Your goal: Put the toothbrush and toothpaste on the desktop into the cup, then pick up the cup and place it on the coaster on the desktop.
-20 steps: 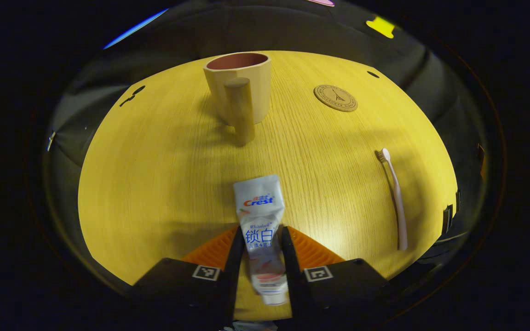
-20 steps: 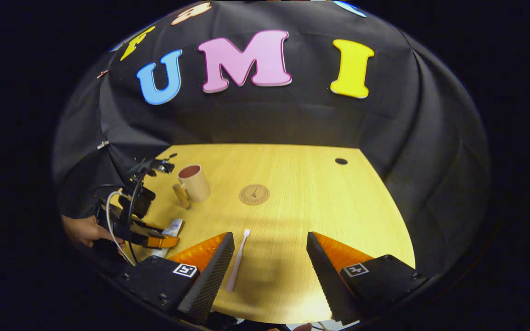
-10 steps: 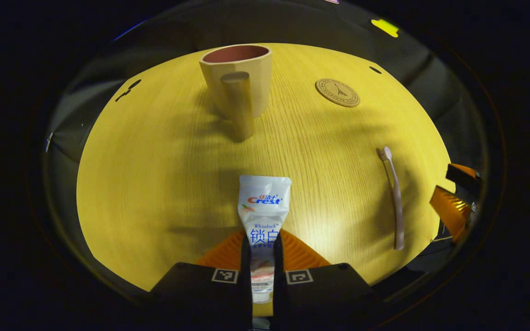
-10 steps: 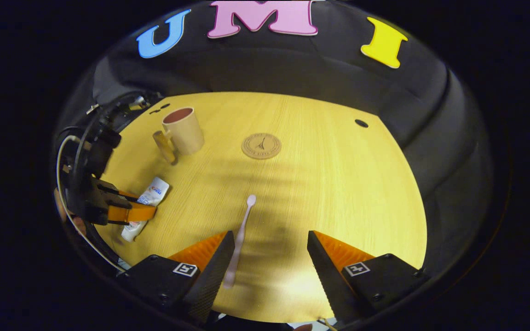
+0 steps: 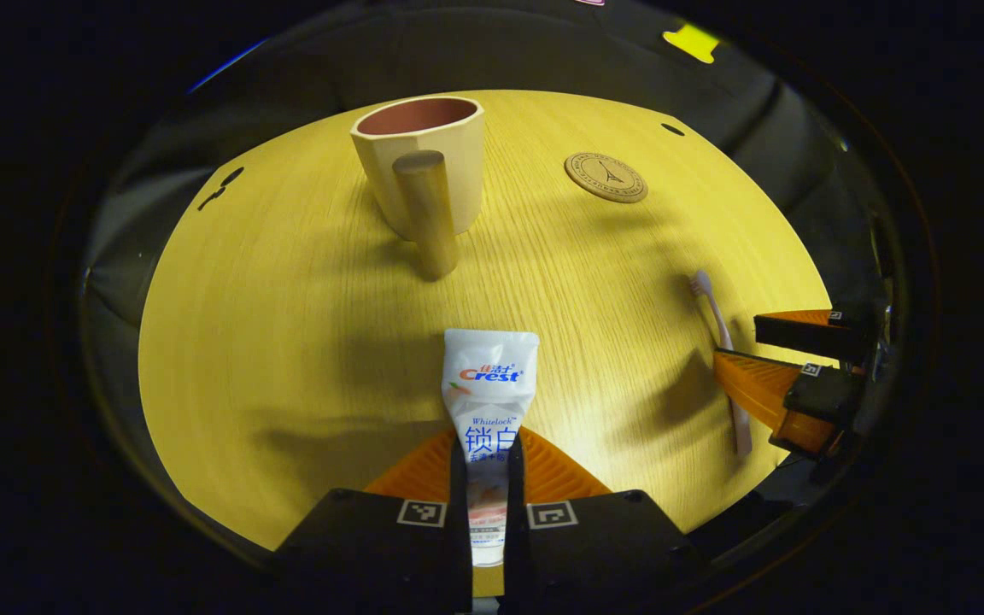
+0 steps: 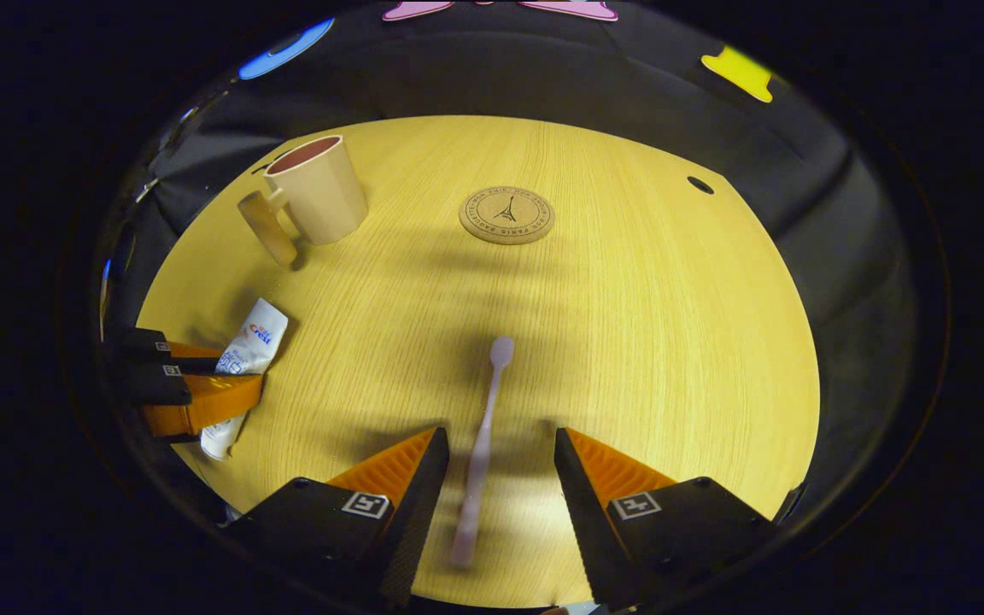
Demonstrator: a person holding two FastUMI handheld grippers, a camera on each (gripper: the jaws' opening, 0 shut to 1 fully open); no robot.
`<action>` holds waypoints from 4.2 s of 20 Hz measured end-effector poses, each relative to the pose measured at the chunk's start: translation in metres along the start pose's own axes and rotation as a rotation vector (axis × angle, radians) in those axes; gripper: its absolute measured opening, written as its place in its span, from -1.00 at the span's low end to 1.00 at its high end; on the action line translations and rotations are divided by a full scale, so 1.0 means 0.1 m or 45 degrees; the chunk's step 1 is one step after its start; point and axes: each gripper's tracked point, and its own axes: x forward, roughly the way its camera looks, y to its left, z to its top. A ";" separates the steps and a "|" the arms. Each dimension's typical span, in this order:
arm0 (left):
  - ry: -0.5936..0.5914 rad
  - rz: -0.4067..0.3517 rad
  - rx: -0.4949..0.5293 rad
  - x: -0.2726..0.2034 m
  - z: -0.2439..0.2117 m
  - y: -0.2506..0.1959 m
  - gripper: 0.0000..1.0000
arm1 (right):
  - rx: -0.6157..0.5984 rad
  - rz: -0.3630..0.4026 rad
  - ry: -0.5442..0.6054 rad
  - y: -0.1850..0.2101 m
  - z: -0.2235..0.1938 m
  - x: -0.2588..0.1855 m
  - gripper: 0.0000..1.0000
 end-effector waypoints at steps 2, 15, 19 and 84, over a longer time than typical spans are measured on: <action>-0.022 -0.020 -0.027 0.00 -0.01 0.00 -0.60 | 0.039 0.001 0.012 0.05 0.00 0.07 0.43; -0.205 -0.152 -0.076 -0.48 -0.17 0.16 -0.63 | 0.186 0.021 -0.105 0.25 0.07 0.03 -0.89; -0.389 -0.201 -0.133 -0.90 0.16 0.21 -0.64 | 0.254 0.124 -0.335 0.36 0.36 -0.35 -0.89; -0.787 -0.102 -0.233 -1.04 0.01 0.69 0.27 | 0.548 0.621 -1.229 1.25 3.00 -0.15 -0.91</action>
